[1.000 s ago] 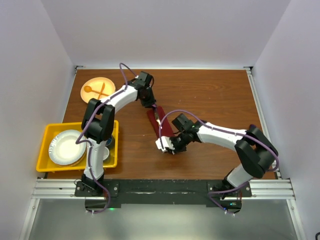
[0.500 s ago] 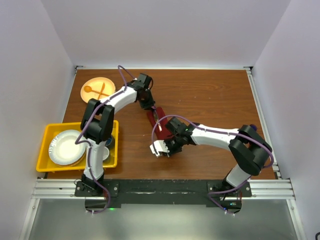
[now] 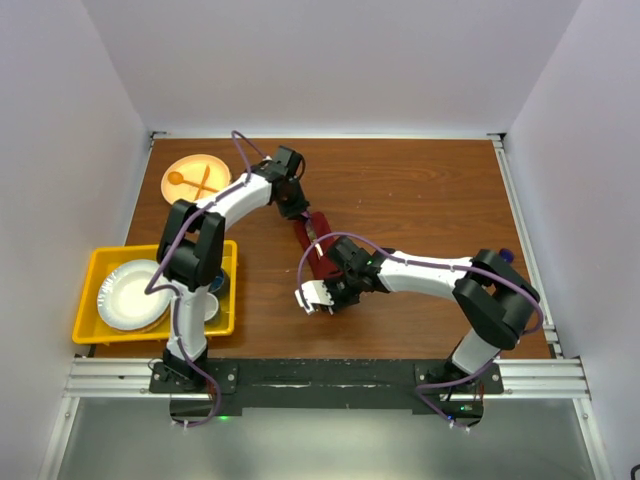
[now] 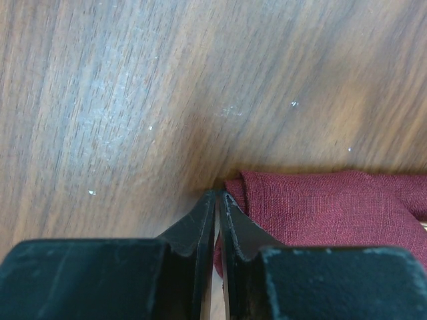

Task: Fold the napkin into a case and place the utensils inside
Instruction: Insert the knife into the folded napkin.

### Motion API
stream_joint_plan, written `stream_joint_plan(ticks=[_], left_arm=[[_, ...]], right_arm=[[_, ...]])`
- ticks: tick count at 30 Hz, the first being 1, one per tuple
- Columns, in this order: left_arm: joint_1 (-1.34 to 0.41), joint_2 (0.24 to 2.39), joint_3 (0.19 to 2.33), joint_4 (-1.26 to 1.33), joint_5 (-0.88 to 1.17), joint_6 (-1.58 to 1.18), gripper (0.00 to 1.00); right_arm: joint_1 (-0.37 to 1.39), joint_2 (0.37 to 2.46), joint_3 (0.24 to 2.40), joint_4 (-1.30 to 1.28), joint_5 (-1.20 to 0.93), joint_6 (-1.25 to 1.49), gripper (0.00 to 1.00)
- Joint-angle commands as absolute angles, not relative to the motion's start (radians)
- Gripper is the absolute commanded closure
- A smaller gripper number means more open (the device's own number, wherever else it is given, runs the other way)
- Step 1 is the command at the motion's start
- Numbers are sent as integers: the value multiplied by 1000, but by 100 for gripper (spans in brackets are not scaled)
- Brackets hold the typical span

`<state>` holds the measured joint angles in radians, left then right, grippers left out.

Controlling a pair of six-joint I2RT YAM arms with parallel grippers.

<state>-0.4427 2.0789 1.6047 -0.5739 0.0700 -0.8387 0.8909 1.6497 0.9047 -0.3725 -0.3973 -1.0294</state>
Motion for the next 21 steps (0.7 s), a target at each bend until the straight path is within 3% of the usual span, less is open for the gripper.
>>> stream_joint_plan(ticks=[1,12,21], left_arm=[[-462,2014,1586,-592,86,-856,100],[-479,2002,1548,-592,80,-876,100],[-480,1950,1583,-537,-38,-818,100]], right_arm=[[894,1654,925,-325,-370,-1019,89],[894,1660,933,-316,-368,-1015,89],[894,1664,936,-321,-368,-1012,90]])
